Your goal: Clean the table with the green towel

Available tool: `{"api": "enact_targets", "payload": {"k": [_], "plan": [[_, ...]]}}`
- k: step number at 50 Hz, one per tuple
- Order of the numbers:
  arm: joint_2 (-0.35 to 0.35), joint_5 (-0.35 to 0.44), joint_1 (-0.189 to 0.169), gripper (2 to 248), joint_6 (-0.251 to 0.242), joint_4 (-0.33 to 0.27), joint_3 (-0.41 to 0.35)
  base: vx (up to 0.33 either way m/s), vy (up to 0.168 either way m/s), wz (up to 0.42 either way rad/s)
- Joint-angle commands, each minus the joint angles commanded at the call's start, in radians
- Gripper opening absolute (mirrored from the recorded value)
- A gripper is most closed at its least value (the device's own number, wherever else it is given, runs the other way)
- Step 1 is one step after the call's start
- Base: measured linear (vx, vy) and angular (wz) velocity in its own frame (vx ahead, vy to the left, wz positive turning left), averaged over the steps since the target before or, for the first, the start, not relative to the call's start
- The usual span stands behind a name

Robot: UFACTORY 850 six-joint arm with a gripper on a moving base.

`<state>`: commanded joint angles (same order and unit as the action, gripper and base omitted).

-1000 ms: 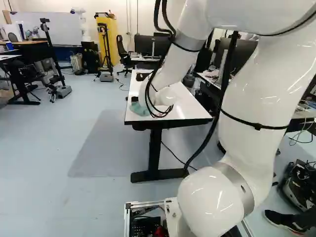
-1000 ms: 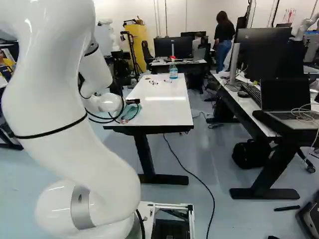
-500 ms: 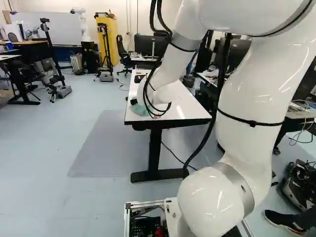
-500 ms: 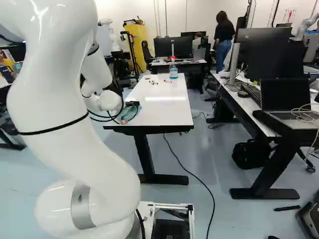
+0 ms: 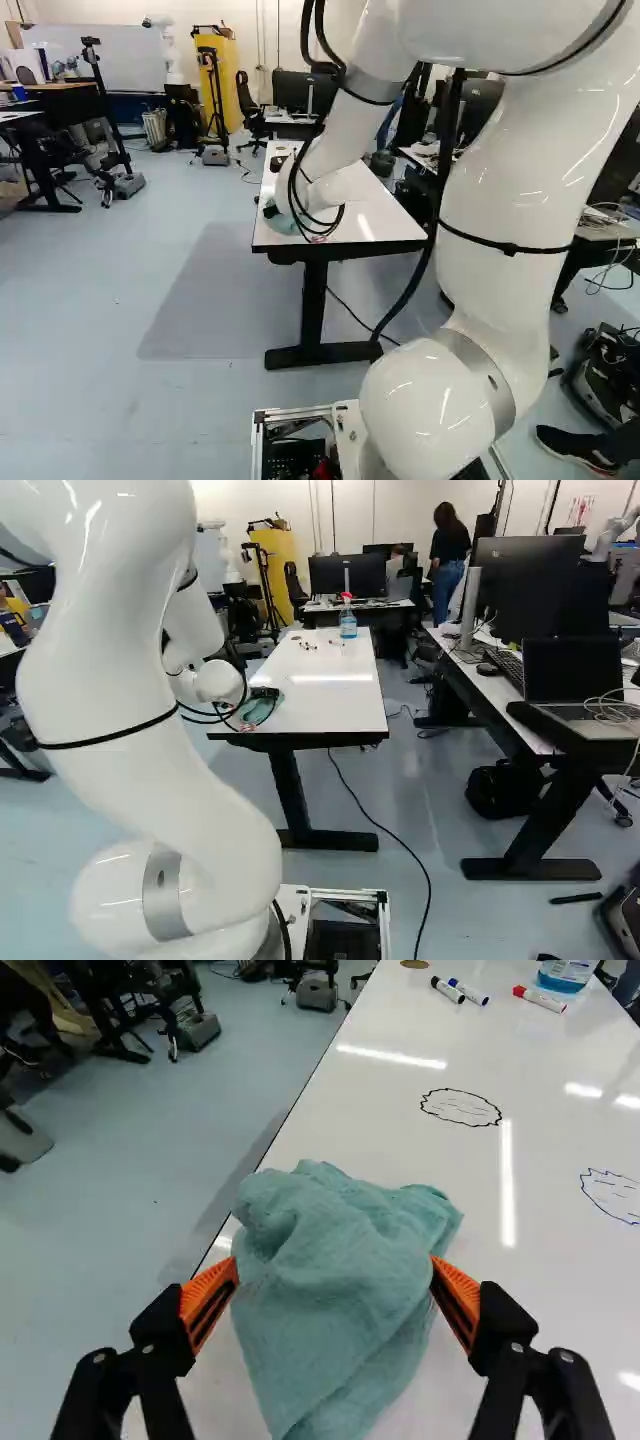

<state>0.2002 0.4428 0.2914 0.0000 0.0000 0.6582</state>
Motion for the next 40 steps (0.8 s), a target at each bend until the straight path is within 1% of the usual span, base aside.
{"api": "enact_targets", "payload": {"k": [22,23,28,29,33,34,38,39,40], "plan": [[0.001,-0.008,0.003,247,0.0,0.0,0.001,0.0,0.0,0.0],[0.001,-0.008,0.003,231,0.0,0.0,0.001,0.0,0.0,0.0],[0.001,-0.008,0.003,231,0.0,0.0,0.001,0.0,0.0,0.0],[0.001,-0.008,0.003,192,0.0,0.0,0.001,0.0,0.0,0.0],[0.001,-0.008,0.003,192,0.0,0.0,0.001,0.0,0.0,0.0],[0.001,-0.008,0.003,153,0.0,0.0,0.001,0.0,0.0,0.0],[0.001,-0.008,0.003,153,0.0,0.0,0.001,0.0,0.0,0.0],[0.001,-0.008,0.003,115,0.0,0.0,0.001,0.0,0.0,0.0],[0.001,-0.008,0.003,115,0.0,0.0,0.001,0.0,0.0,0.0]]}}
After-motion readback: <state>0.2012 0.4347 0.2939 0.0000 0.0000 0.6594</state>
